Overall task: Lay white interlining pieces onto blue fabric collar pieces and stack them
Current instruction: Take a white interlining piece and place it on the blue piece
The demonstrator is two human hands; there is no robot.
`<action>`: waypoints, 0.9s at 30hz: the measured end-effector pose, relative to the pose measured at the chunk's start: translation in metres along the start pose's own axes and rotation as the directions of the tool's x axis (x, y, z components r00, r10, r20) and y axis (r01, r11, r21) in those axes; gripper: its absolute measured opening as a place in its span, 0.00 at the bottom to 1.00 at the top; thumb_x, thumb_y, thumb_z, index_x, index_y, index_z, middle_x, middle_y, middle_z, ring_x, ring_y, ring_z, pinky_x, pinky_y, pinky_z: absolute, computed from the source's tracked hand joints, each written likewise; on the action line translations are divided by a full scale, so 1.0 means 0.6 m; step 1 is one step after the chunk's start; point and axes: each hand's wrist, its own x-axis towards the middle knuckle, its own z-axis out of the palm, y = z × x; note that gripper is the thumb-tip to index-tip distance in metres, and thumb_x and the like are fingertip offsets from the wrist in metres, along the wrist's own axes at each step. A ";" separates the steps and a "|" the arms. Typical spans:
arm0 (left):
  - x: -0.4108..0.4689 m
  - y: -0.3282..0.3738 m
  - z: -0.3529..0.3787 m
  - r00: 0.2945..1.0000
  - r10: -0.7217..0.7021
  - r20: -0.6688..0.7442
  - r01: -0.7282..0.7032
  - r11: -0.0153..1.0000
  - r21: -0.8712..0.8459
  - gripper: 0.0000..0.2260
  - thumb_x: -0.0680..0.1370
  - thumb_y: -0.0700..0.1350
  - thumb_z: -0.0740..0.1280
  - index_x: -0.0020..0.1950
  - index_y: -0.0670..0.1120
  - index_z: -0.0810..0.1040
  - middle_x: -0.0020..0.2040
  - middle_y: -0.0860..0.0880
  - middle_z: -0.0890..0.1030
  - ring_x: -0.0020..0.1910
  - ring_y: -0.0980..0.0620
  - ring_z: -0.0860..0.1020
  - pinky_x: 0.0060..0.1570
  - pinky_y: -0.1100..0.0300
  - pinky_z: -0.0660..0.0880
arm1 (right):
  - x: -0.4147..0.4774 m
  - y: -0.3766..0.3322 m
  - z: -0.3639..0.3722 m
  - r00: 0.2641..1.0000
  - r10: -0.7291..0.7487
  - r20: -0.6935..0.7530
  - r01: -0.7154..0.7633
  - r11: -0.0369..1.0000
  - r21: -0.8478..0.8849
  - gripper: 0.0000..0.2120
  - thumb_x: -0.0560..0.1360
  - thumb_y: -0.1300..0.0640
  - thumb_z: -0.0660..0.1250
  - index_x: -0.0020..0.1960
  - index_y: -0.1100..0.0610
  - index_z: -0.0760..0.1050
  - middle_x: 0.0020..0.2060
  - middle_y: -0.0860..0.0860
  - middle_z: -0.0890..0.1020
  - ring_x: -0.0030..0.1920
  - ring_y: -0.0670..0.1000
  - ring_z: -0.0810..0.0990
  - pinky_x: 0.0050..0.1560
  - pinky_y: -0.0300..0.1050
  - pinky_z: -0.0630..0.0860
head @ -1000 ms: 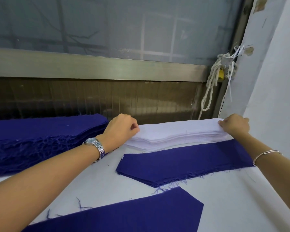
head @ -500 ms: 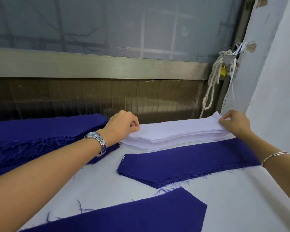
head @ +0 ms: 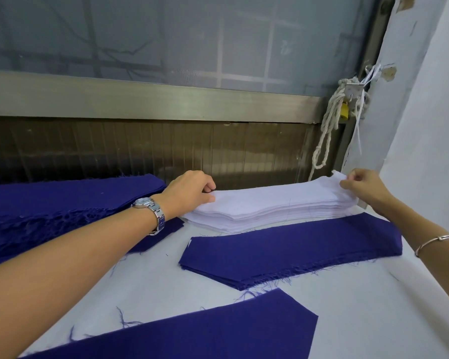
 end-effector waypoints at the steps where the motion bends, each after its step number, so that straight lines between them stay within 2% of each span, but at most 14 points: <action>1: 0.001 -0.001 0.000 1.000 -0.005 0.009 0.005 1.000 0.013 0.16 0.79 0.47 0.70 0.65 0.45 0.78 0.59 0.49 0.81 0.47 0.57 0.75 0.46 0.63 0.71 | 0.000 0.001 0.000 1.000 0.003 -0.002 -0.002 1.000 0.023 0.16 0.74 0.71 0.67 0.33 0.58 0.66 0.30 0.53 0.67 0.31 0.50 0.65 0.33 0.42 0.62; 4: 0.005 -0.001 0.000 0.999 -0.012 0.033 0.010 0.999 0.050 0.18 0.79 0.47 0.69 0.69 0.45 0.76 0.63 0.49 0.80 0.59 0.51 0.76 0.55 0.57 0.73 | 0.004 0.009 -0.002 0.999 0.018 -0.036 -0.014 0.994 0.107 0.18 0.73 0.74 0.66 0.34 0.57 0.65 0.31 0.53 0.67 0.32 0.51 0.65 0.34 0.41 0.63; 6: 0.006 -0.001 0.000 0.999 -0.014 0.045 0.011 0.997 0.078 0.19 0.80 0.48 0.69 0.70 0.46 0.75 0.64 0.49 0.79 0.63 0.50 0.75 0.59 0.54 0.73 | 0.007 0.017 -0.005 0.996 0.027 -0.083 -0.014 0.988 0.156 0.16 0.73 0.75 0.66 0.37 0.57 0.68 0.34 0.54 0.70 0.37 0.54 0.68 0.35 0.40 0.65; 8: 0.007 -0.001 -0.001 0.999 -0.015 0.049 0.009 0.995 0.104 0.19 0.80 0.49 0.69 0.70 0.47 0.75 0.64 0.50 0.79 0.64 0.49 0.74 0.60 0.52 0.73 | 0.006 0.026 -0.008 0.992 0.047 -0.118 -0.018 0.973 0.231 0.14 0.72 0.75 0.68 0.48 0.58 0.73 0.43 0.56 0.75 0.44 0.55 0.73 0.39 0.39 0.69; 9: 0.007 -0.001 -0.001 0.999 -0.015 0.050 0.009 0.994 0.110 0.19 0.80 0.49 0.68 0.70 0.48 0.74 0.64 0.51 0.79 0.64 0.50 0.74 0.60 0.52 0.73 | 0.005 0.031 -0.010 0.992 0.050 -0.119 -0.017 0.966 0.258 0.18 0.72 0.75 0.68 0.56 0.57 0.74 0.46 0.55 0.76 0.45 0.53 0.75 0.41 0.39 0.71; 10: 0.006 -0.001 -0.001 0.999 -0.014 0.053 0.008 0.994 0.113 0.19 0.80 0.49 0.68 0.70 0.48 0.74 0.64 0.51 0.79 0.64 0.50 0.74 0.60 0.52 0.72 | 0.004 0.036 -0.012 0.993 0.042 -0.112 -0.010 0.962 0.274 0.24 0.72 0.74 0.69 0.63 0.55 0.74 0.47 0.54 0.76 0.45 0.51 0.76 0.44 0.40 0.72; 12: 0.007 0.000 -0.001 0.998 -0.013 0.065 0.005 0.993 0.117 0.18 0.80 0.49 0.68 0.70 0.49 0.74 0.64 0.52 0.79 0.64 0.50 0.74 0.59 0.53 0.71 | 0.004 0.048 -0.015 0.997 0.016 -0.079 0.005 0.966 0.260 0.27 0.73 0.74 0.68 0.68 0.54 0.74 0.45 0.53 0.77 0.45 0.49 0.76 0.48 0.40 0.72; 14: 0.008 0.001 -0.001 0.997 -0.011 0.072 0.002 0.993 0.122 0.18 0.81 0.48 0.67 0.70 0.50 0.74 0.64 0.52 0.79 0.64 0.50 0.73 0.57 0.54 0.69 | 0.005 0.057 -0.014 0.999 0.005 -0.045 0.006 0.969 0.246 0.21 0.73 0.76 0.66 0.62 0.59 0.79 0.42 0.51 0.79 0.45 0.51 0.76 0.47 0.38 0.72; 16: 0.009 0.002 -0.001 0.997 -0.004 0.075 -0.005 0.993 0.121 0.17 0.81 0.48 0.67 0.70 0.50 0.74 0.64 0.52 0.79 0.65 0.50 0.72 0.55 0.56 0.67 | 0.006 0.061 -0.011 0.998 0.019 -0.061 -0.003 0.969 0.248 0.14 0.73 0.74 0.65 0.51 0.61 0.83 0.43 0.51 0.81 0.46 0.50 0.76 0.46 0.36 0.72; 19: 0.007 0.003 -0.002 0.997 0.002 0.072 -0.010 0.993 0.121 0.16 0.81 0.48 0.67 0.69 0.50 0.75 0.64 0.52 0.79 0.64 0.49 0.73 0.56 0.54 0.68 | 0.004 0.064 -0.010 0.997 0.017 -0.077 0.005 0.959 0.285 0.13 0.75 0.70 0.67 0.41 0.55 0.83 0.47 0.52 0.82 0.47 0.48 0.77 0.48 0.37 0.71; 23: 0.006 0.006 -0.002 0.999 0.005 0.042 -0.011 0.989 0.149 0.14 0.80 0.47 0.68 0.66 0.50 0.77 0.63 0.50 0.78 0.63 0.49 0.74 0.58 0.52 0.71 | 0.008 0.071 -0.014 0.998 0.016 -0.066 0.005 0.954 0.299 0.14 0.76 0.69 0.67 0.41 0.53 0.83 0.48 0.54 0.83 0.52 0.54 0.77 0.53 0.43 0.71; 27: 0.003 0.008 -0.003 0.999 0.024 0.022 -0.027 0.986 0.162 0.17 0.80 0.48 0.68 0.68 0.51 0.74 0.63 0.49 0.77 0.63 0.48 0.72 0.61 0.51 0.70 | 0.012 0.071 -0.015 0.994 0.059 -0.087 -0.032 0.957 0.288 0.13 0.76 0.70 0.66 0.43 0.55 0.83 0.52 0.57 0.82 0.56 0.56 0.76 0.58 0.47 0.71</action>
